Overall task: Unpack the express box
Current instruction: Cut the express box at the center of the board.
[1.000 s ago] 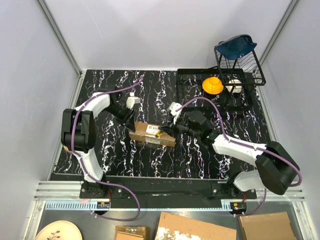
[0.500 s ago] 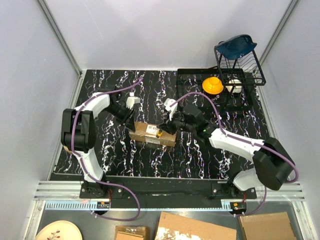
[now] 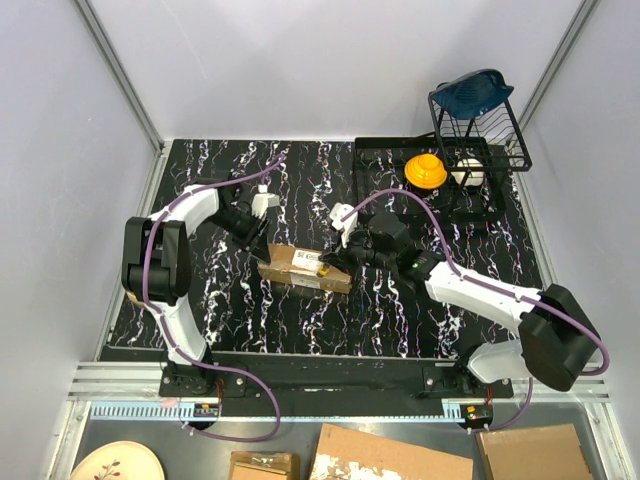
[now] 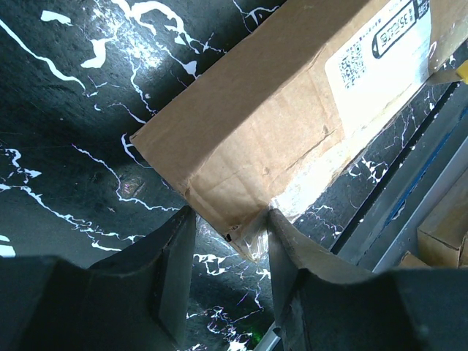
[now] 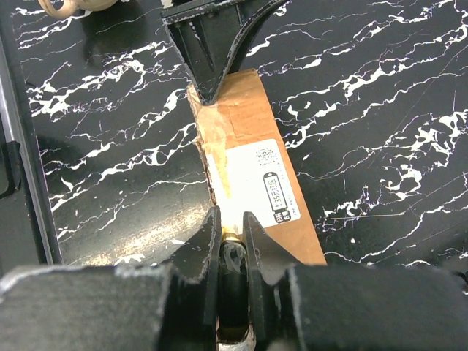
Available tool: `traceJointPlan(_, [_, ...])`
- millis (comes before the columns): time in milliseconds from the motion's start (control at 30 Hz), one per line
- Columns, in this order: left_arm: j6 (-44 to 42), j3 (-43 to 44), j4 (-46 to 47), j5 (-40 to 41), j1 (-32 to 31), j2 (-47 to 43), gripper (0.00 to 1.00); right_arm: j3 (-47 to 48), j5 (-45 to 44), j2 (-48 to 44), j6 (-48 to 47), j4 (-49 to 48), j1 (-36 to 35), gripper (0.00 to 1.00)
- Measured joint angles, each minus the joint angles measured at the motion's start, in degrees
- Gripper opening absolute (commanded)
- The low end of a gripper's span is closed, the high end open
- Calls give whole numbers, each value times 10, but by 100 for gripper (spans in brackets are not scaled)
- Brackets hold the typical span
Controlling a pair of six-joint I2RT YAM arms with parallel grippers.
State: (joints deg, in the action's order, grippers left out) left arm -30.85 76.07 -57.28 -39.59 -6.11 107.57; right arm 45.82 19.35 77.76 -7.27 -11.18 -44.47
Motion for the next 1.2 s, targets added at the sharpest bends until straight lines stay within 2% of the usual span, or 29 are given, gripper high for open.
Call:
traceJointPlan(1033, [-4, 18, -20, -9, 3, 17, 33, 13, -50, -38, -35, 113, -10, 0])
traceJointPlan(1133, [-4, 21, -23, -9, 3, 18, 34, 23, -46, -33, -36, 125, -10, 0])
traceJointPlan(1200, [-6, 25, -27, -9, 3, 19, 42, 32, -41, -25, -37, 129, -9, 0])
